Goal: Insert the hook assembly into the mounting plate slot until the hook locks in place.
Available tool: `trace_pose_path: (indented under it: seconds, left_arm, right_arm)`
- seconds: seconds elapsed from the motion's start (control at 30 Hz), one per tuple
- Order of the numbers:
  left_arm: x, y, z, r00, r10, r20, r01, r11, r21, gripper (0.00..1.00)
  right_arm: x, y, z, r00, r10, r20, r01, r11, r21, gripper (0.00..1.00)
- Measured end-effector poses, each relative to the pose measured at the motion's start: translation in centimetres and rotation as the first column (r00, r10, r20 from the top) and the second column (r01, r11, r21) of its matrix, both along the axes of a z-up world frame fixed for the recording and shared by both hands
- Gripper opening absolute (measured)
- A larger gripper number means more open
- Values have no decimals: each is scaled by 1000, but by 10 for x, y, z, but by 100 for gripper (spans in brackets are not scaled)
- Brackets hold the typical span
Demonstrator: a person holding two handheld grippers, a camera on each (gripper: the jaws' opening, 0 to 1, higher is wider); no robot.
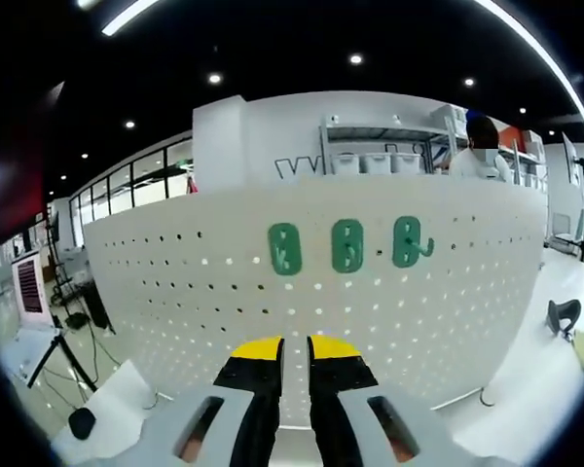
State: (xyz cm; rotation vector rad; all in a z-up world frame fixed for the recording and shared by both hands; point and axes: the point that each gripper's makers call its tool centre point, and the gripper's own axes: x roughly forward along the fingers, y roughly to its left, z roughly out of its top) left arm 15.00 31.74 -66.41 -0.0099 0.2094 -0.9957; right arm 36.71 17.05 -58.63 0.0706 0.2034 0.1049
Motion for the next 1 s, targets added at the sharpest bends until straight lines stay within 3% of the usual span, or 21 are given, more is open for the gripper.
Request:
trace_pose_path:
  seconds: [0.17,0.43,0.63,1.0]
  left_arm:
    - [-4,-8,0,1000,-28,-2,28,1000,12,75]
    - [-12,-27,-4,997,-79,-13,79,996,35,75]
    - [-14,-38,-11,993,-110,-32,112,992,59,74]
    - [-3,-37,-24,993,-81,-85,89,992,93,68]
  right_arm:
    - [-13,-9,-14,999,-16,-28,17,1000,20,8]
    - [-28,-23,-21,999,-33,-31,34,999,39,8]
    - [-43,-40,-39,997,-62,-56,66,995,72,8]
    - [-58,-45,-74,992,-68,-106,81,988,128,8]
